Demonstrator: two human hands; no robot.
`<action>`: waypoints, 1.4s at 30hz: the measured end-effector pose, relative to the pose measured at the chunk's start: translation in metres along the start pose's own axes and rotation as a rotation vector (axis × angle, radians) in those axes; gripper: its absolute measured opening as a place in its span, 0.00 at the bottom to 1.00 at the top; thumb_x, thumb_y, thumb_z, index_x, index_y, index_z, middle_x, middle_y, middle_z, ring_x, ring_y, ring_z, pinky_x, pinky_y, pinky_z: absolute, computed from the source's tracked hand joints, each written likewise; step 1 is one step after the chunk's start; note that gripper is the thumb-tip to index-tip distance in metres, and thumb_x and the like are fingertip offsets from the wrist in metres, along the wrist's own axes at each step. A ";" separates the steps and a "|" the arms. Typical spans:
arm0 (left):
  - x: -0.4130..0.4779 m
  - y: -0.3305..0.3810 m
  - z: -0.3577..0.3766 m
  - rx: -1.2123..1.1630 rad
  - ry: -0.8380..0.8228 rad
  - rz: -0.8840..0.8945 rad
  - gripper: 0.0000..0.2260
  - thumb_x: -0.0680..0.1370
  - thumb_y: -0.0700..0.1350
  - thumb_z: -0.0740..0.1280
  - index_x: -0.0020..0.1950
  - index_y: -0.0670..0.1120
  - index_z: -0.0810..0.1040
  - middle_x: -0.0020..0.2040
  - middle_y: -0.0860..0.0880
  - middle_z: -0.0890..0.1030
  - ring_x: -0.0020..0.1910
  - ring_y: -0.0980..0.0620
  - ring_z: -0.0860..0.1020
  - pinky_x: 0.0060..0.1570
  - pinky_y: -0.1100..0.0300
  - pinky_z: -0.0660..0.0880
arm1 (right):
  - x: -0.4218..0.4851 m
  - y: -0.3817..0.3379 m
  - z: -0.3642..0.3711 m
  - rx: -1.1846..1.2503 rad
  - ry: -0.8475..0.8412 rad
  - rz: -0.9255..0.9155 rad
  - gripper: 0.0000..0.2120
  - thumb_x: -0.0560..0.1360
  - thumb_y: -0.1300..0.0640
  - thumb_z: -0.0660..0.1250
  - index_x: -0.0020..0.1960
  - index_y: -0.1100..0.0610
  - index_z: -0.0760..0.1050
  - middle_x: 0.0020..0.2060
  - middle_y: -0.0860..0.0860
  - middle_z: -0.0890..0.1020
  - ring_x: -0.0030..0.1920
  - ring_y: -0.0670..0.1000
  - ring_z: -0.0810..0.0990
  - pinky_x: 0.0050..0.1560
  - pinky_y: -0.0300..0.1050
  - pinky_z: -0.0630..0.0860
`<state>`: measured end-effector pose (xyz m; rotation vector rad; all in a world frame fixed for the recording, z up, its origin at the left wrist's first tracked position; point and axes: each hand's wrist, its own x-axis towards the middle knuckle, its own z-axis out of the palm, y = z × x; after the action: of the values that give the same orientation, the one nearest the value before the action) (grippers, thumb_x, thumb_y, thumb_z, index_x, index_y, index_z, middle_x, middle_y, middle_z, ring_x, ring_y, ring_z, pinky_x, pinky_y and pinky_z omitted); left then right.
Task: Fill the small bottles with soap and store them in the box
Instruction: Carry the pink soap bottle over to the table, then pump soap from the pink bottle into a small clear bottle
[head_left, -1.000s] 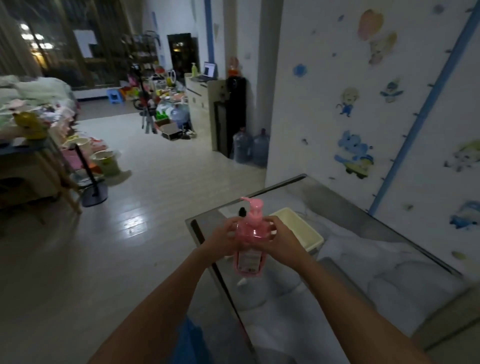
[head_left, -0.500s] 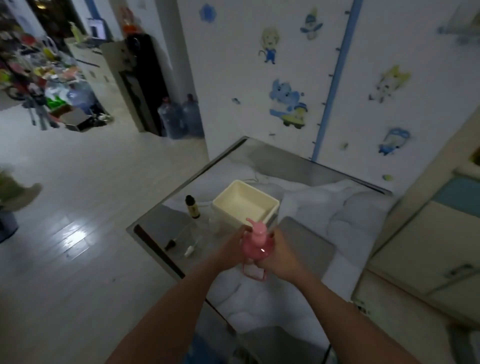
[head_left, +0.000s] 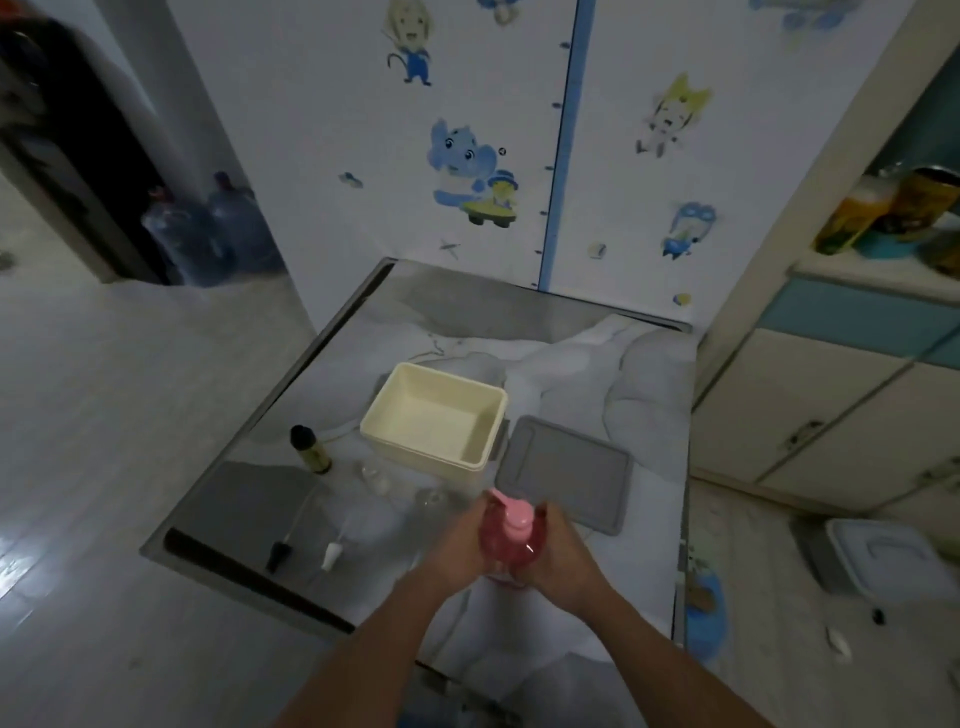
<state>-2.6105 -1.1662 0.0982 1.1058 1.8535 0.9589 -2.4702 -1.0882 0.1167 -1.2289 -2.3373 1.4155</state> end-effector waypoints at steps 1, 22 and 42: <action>0.001 -0.004 -0.002 0.021 0.005 0.036 0.18 0.68 0.46 0.71 0.56 0.51 0.72 0.54 0.49 0.79 0.53 0.57 0.77 0.60 0.58 0.73 | 0.000 -0.001 0.002 0.011 0.014 0.017 0.35 0.51 0.39 0.71 0.50 0.56 0.67 0.45 0.51 0.76 0.40 0.45 0.74 0.37 0.35 0.69; -0.006 0.031 -0.057 0.260 -0.180 -0.053 0.34 0.69 0.41 0.76 0.71 0.46 0.65 0.64 0.48 0.71 0.56 0.50 0.75 0.51 0.62 0.74 | -0.020 -0.008 -0.067 -0.250 -0.046 0.134 0.41 0.72 0.56 0.73 0.76 0.57 0.54 0.74 0.55 0.61 0.71 0.53 0.66 0.65 0.39 0.65; 0.107 0.177 -0.179 0.952 0.156 0.191 0.33 0.77 0.68 0.39 0.76 0.54 0.59 0.76 0.47 0.62 0.75 0.44 0.58 0.71 0.41 0.55 | 0.059 -0.191 -0.158 -0.588 0.406 -0.069 0.31 0.78 0.35 0.52 0.77 0.48 0.56 0.77 0.49 0.57 0.76 0.53 0.54 0.74 0.58 0.56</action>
<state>-2.7429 -1.0468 0.3054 1.8102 2.4402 0.2028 -2.5385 -0.9823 0.3385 -1.3759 -2.5219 0.3903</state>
